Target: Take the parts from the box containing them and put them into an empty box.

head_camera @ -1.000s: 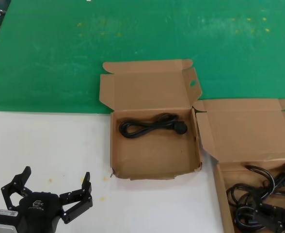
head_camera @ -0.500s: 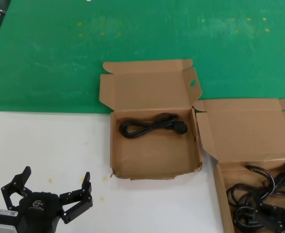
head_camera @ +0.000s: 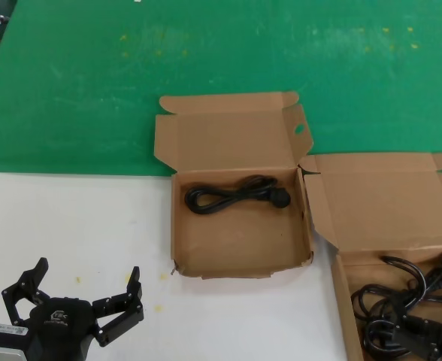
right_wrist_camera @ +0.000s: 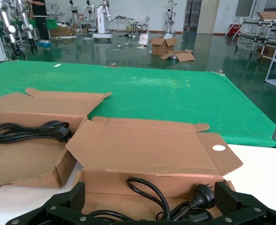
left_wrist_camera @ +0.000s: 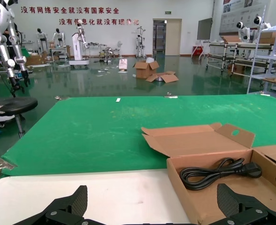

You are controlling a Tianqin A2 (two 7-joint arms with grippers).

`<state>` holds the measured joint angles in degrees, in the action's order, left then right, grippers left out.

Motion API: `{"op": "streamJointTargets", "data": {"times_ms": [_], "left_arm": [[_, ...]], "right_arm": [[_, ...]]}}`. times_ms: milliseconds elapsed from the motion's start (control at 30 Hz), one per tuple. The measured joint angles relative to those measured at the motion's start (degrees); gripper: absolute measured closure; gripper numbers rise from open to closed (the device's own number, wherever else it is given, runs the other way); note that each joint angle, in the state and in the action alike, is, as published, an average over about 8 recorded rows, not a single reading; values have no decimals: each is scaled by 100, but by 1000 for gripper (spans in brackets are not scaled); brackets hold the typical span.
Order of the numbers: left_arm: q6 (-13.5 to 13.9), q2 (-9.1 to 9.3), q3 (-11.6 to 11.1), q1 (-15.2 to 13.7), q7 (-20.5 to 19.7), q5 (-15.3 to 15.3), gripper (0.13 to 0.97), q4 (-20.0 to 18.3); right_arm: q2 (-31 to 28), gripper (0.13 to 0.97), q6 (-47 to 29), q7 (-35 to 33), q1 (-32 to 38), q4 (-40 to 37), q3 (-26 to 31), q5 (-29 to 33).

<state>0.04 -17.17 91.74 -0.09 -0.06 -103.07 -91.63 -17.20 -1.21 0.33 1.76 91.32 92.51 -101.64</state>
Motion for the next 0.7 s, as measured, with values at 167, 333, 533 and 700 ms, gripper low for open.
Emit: {"op": "streamJointTargets", "data": {"times_ms": [167, 333, 533, 700], "left_arm": [[0, 0, 0, 0, 0, 0, 132, 0], [0, 0, 0, 0, 0, 0, 132, 0], [0, 0, 0, 0, 0, 0, 132, 0], [0, 0, 0, 0, 0, 0, 132, 0]], "right_arm": [[0, 129, 0, 0, 0, 0, 0, 0], [0, 129, 0, 0, 0, 0, 0, 0], [0, 129, 0, 0, 0, 0, 0, 0], [0, 129, 0, 0, 0, 0, 0, 0]]}}
